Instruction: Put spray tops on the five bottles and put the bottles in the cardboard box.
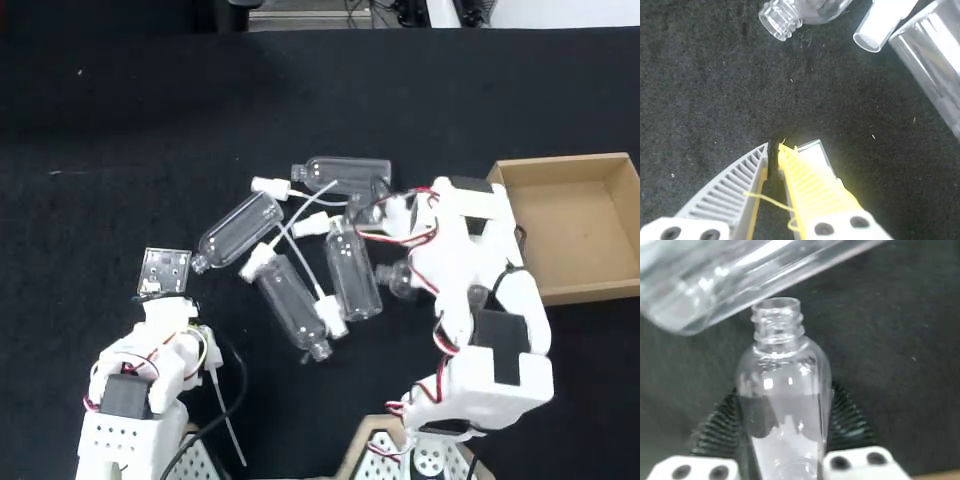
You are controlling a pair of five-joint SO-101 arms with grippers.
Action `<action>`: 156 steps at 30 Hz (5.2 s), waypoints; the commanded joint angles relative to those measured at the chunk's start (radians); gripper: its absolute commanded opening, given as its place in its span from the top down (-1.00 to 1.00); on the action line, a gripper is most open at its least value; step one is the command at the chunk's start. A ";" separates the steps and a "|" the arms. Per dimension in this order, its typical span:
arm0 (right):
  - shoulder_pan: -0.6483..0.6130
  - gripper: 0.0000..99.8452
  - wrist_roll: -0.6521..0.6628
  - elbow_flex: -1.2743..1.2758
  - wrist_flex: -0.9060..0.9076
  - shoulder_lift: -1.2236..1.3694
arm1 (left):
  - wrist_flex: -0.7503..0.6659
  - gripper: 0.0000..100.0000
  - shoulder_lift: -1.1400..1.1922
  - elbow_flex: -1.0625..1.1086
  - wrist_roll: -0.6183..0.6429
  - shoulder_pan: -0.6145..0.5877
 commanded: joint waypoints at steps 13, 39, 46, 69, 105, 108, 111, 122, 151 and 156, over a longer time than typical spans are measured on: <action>0.063 0.52 -0.713 0.116 -0.226 -0.122 | 0.006 0.94 -0.009 0.021 -0.003 0.002; -0.011 0.98 -0.717 0.094 -0.069 -0.561 | 0.006 0.94 -0.009 0.021 -0.002 0.002; -0.216 0.98 -0.919 0.045 -0.032 -0.957 | 0.005 0.94 -0.009 0.021 -0.006 0.010; -0.486 0.98 -1.019 0.082 -0.061 -1.046 | -0.038 0.52 0.526 -0.549 -0.292 -0.263; -0.486 0.98 -1.019 0.120 -0.101 -1.049 | -0.180 0.94 1.389 -0.719 0.176 -0.008; -0.489 0.98 -1.020 0.119 -0.118 -1.049 | -0.081 0.94 1.350 -0.878 0.140 -0.139; -0.520 0.98 -1.020 0.127 -0.160 -1.049 | -0.021 0.94 1.289 -1.018 0.114 -0.248; -0.813 0.98 -1.206 0.334 -0.559 -1.043 | -0.218 0.94 1.111 -1.357 0.261 -0.556; -0.922 0.98 -1.211 0.519 -1.221 -0.825 | -0.112 0.94 1.096 -1.946 0.281 -0.160; -0.922 0.98 -1.211 0.519 -1.221 -0.825 | -0.144 0.94 1.033 -1.946 0.241 -0.143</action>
